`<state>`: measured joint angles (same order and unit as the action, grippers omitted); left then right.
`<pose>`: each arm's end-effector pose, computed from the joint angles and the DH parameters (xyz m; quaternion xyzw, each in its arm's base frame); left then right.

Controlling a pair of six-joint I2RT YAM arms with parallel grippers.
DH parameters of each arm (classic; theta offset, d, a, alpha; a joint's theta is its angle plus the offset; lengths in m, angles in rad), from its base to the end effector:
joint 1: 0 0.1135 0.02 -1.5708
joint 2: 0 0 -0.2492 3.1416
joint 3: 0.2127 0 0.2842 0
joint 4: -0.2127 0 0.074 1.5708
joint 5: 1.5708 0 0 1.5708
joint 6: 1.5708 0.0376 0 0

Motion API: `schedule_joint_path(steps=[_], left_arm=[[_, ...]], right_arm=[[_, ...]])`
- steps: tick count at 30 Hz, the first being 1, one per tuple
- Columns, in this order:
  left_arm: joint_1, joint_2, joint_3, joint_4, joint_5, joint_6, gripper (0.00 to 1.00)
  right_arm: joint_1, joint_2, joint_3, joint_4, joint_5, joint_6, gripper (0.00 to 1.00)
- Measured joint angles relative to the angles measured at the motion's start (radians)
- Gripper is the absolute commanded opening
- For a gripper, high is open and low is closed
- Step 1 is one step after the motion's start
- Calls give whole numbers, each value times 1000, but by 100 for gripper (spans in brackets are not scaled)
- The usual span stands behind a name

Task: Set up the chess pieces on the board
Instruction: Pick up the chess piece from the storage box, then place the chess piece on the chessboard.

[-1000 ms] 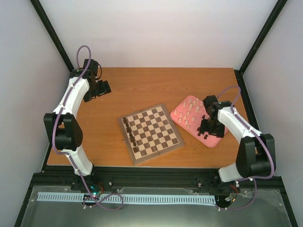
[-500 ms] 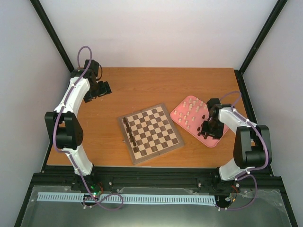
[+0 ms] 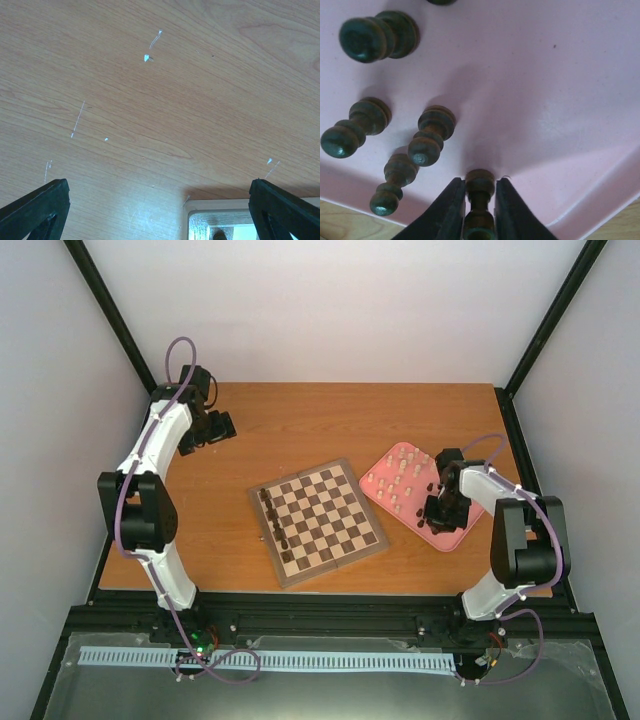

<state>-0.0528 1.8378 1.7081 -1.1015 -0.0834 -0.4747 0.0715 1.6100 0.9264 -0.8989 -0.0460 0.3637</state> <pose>0.4057 -0.0183 0.2723 -0.2131 0.9615 -0.0044 0.1737 0.2809 0.0218 0.1220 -0.1457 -0.9890 -0.0212 0.0107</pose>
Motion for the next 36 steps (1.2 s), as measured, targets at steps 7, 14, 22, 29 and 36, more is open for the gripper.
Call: schedule_joint_path(steps=[7, 14, 22, 29, 36], left_arm=[[0, 4, 3, 0, 0, 0, 100], [0, 4, 3, -1, 1, 0, 100], [0, 3, 3, 0, 1, 0, 100], [0, 3, 3, 0, 1, 0, 100], [0, 3, 2, 2, -3, 0, 100]], right_arm=[[0, 0, 0, -2, 0, 4, 3], [2, -71, 17, -66, 25, 19, 3], [249, -203, 293, -266, 116, 82, 3], [639, -33, 484, -316, 140, 121, 3], [901, 124, 539, -266, 102, 108, 3]])
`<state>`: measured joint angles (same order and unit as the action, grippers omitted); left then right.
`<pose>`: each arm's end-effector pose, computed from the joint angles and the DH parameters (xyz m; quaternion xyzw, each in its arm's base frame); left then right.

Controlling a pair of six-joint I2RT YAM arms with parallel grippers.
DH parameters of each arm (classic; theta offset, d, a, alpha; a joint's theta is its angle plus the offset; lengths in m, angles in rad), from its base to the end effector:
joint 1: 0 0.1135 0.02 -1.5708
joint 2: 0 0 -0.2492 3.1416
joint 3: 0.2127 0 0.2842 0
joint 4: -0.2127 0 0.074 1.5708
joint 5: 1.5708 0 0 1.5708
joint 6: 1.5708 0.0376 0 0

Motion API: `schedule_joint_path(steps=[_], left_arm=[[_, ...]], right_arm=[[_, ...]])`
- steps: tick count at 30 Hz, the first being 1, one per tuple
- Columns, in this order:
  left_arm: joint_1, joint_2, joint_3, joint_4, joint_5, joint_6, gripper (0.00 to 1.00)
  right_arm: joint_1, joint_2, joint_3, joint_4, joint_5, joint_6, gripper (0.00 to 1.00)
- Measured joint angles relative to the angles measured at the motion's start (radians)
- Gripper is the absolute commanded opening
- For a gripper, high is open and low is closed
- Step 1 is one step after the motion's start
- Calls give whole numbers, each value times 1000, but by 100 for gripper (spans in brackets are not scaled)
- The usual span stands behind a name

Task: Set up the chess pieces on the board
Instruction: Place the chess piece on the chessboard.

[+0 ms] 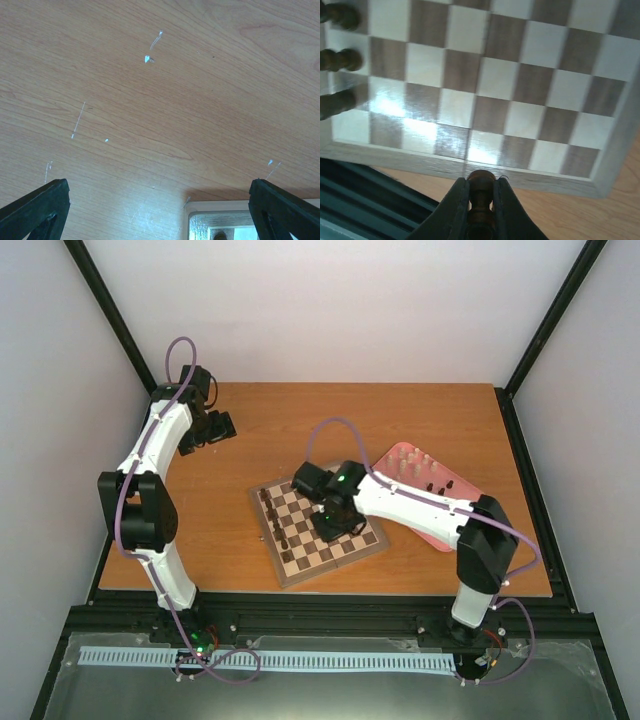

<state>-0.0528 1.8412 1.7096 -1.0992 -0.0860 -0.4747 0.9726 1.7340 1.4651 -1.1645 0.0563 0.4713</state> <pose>0.4066 -0.0183 0.2716 -0.2133 0.9613 -0.0032 0.1742 0.2042 0.2959 0.2329 -0.2455 0.9666 0.0243 0.0701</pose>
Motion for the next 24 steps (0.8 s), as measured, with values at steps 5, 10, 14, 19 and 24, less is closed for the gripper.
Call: schedule_joint_path(steps=[5, 10, 14, 19, 24], left_arm=[[0, 0, -2, 2, 0, 0, 100], [0, 0, -5, 3, 0, 0, 100], [0, -2, -12, 6, 1, 0, 100], [0, -13, -23, 8, 3, 0, 100], [0, -17, -26, 15, 3, 0, 100]], right_arm=[[103, 76, 53, 16, -11, -8, 3], [187, 158, 116, 18, -13, -19, 3], [224, 191, 138, 28, -23, -28, 3], [251, 229, 172, 39, -27, -39, 3], [269, 242, 172, 60, -35, -53, 3]])
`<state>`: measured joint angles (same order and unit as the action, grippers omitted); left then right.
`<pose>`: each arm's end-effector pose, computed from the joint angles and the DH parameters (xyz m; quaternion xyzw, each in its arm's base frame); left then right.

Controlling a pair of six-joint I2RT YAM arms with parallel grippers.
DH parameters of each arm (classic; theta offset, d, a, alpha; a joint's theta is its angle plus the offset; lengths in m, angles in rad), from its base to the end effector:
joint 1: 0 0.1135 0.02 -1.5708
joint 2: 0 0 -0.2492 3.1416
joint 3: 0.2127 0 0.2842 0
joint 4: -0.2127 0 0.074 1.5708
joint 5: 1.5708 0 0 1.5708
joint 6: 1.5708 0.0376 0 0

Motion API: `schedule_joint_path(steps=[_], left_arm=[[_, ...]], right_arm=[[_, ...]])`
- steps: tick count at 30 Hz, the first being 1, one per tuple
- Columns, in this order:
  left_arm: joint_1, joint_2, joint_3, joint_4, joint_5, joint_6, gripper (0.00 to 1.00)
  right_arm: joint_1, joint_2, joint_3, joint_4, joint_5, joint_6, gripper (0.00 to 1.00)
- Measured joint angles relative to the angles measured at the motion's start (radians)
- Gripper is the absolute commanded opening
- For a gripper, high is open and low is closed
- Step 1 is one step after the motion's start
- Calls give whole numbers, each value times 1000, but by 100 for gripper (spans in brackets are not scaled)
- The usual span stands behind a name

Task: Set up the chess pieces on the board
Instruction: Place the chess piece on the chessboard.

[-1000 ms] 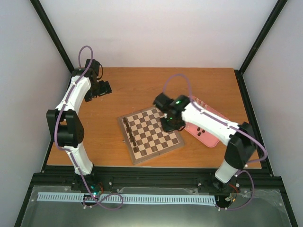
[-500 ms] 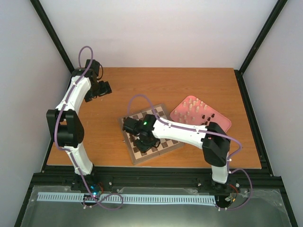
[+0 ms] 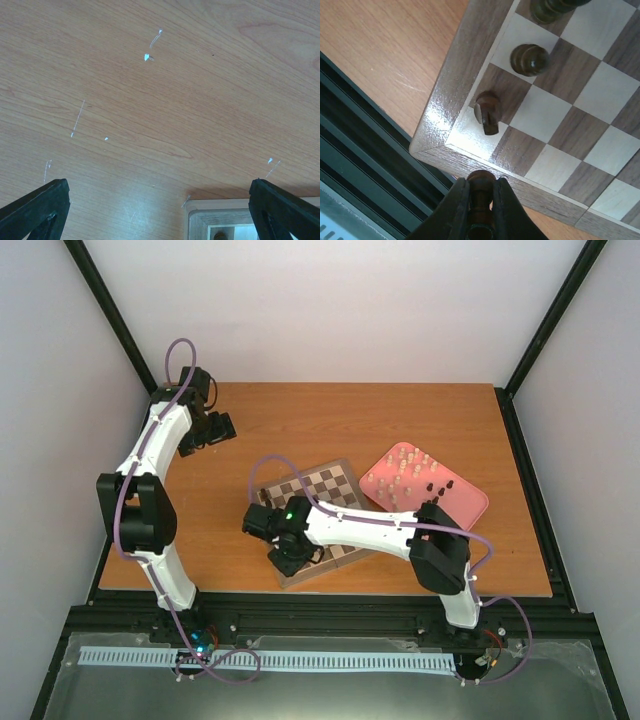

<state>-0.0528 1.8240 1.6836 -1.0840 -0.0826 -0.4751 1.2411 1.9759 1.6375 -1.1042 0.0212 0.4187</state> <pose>0.4033 -0.0182 0.2704 -0.2132 0.9609 -0.0057 0.1768 0.1349 0.3919 0.1962 -0.3982 0.9150 0.0401 0.0510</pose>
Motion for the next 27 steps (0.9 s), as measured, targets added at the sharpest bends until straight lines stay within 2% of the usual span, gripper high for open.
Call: schedule_joint_path(steps=[27], left_arm=[[0, -12, -26, 14, 1, 0, 100]], right_arm=[[27, 44, -13, 54, 3, -9, 5]])
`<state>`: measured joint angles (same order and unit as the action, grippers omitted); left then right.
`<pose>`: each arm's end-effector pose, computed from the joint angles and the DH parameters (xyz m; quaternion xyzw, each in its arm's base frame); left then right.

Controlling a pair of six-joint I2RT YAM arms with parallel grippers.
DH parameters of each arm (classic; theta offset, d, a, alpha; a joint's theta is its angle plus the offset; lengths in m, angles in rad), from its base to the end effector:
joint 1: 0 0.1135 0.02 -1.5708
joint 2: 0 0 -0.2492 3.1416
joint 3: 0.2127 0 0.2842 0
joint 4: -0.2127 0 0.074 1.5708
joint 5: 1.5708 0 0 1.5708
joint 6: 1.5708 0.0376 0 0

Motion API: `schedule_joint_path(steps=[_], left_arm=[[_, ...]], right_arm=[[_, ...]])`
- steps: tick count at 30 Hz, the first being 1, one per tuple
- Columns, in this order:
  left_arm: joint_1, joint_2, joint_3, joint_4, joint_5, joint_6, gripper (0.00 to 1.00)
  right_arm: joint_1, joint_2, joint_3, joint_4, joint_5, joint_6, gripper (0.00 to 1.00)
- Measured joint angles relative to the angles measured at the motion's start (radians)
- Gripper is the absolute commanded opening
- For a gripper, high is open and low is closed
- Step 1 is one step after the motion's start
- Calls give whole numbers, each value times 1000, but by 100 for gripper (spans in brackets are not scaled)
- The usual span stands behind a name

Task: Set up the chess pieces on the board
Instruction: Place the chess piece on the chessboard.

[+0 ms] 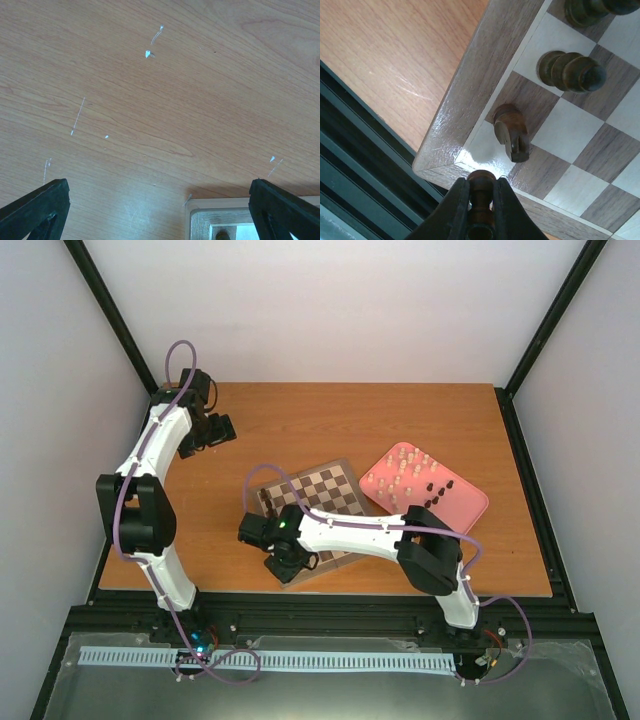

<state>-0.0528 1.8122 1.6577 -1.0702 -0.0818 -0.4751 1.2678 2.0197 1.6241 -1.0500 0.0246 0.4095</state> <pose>0.4007 -0.0181 0.2671 -0.2132 0.9609 -0.0060 0.1766 0.1267 0.4021 0.1756 -0.4145 0.9078 0.0383 0.0509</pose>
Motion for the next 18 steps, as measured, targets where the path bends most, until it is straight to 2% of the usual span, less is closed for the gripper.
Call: schedule_joint_path(steps=[18], left_arm=[[0, 0, 0, 0, 0, 0, 100]], right_arm=[[-5, 26, 0, 5, 9, -2, 10]])
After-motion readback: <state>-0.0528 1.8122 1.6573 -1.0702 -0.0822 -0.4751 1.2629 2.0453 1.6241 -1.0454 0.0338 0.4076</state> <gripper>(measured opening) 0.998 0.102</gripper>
